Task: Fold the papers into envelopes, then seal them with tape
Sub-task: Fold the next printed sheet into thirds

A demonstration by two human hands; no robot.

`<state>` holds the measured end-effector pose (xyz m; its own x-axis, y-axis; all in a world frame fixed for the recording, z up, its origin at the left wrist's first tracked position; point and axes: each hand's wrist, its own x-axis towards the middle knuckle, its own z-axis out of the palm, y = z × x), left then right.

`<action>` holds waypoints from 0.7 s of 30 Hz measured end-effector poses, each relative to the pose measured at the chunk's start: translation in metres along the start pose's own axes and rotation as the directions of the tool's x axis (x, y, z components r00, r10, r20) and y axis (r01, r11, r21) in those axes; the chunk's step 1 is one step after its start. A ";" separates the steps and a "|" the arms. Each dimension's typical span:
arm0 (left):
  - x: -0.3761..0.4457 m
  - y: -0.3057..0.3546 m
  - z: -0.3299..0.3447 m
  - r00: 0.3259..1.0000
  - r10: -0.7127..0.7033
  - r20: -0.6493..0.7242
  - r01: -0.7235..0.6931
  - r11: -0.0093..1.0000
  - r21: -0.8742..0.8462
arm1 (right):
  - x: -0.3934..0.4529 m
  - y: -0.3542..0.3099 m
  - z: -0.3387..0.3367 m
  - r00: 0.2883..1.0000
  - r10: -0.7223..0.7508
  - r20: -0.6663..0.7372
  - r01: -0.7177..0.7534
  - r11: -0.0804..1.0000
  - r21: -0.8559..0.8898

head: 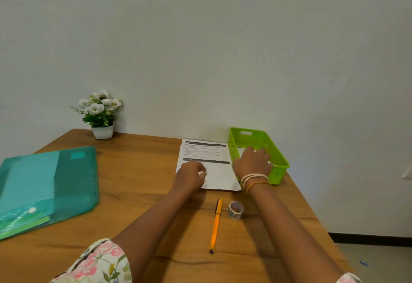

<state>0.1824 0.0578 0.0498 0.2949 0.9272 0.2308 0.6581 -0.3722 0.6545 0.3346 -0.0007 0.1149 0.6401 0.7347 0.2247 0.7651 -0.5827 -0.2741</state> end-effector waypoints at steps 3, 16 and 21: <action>-0.023 -0.035 -0.011 0.998 -0.051 -0.038 0.054 0.995 0.079 | -0.038 -0.024 0.023 0.959 -0.277 -0.056 0.280 0.957 0.070; -0.067 -0.126 -0.054 0.990 -0.029 -0.137 0.061 0.971 0.232 | -0.061 -0.050 0.101 0.700 -0.696 0.162 0.714 0.683 -0.154; -0.067 -0.124 -0.054 0.985 -0.032 -0.168 0.070 0.971 0.227 | -0.061 -0.049 0.105 0.692 -0.718 0.075 0.719 0.676 -0.162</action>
<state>0.0438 0.0445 -0.0085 0.1530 0.9324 0.3274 0.8173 -0.3056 0.4885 0.2504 0.0192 0.0169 -0.1119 0.9527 0.2824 0.9887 0.0783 0.1277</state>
